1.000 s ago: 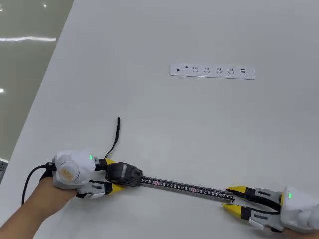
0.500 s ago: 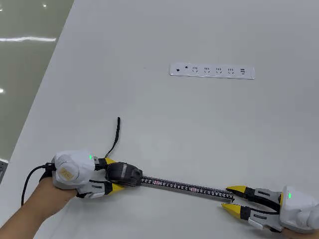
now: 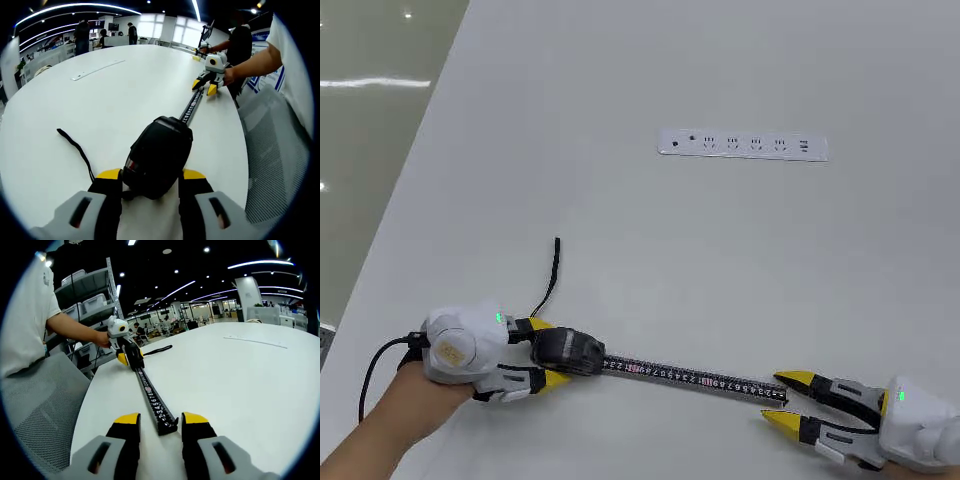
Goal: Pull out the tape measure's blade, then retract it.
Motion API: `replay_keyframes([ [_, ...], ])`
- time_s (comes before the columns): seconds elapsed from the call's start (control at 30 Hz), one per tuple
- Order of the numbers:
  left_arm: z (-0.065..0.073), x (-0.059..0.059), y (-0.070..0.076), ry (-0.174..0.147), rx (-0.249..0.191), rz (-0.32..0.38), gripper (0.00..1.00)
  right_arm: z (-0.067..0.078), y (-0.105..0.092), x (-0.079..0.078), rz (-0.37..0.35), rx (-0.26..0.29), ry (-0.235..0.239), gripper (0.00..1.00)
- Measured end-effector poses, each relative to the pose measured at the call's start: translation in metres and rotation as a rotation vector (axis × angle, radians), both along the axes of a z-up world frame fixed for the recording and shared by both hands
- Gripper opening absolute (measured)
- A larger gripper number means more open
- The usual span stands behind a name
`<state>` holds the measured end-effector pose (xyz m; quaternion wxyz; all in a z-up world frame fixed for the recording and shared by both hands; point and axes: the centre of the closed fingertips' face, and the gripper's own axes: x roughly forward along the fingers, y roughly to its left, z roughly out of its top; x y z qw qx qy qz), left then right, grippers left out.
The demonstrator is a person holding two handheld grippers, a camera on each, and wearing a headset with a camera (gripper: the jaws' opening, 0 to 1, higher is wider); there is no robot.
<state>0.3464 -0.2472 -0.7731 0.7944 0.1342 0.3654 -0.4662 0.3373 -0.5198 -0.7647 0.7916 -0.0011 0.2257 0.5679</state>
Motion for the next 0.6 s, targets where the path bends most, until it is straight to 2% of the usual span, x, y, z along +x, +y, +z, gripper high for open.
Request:
replay_keyframes([
  [0.4,0.0037,-0.0002,-0.0018,-0.002,-0.017,0.034,0.51,0.0028,-0.0026,0.0013,-0.046,0.019,0.013,0.41],
  [0.6,0.0054,-0.0005,-0.0015,-0.004,-0.016,0.055,0.54,0.0055,-0.0033,0.0013,-0.062,0.031,0.018,0.41],
])
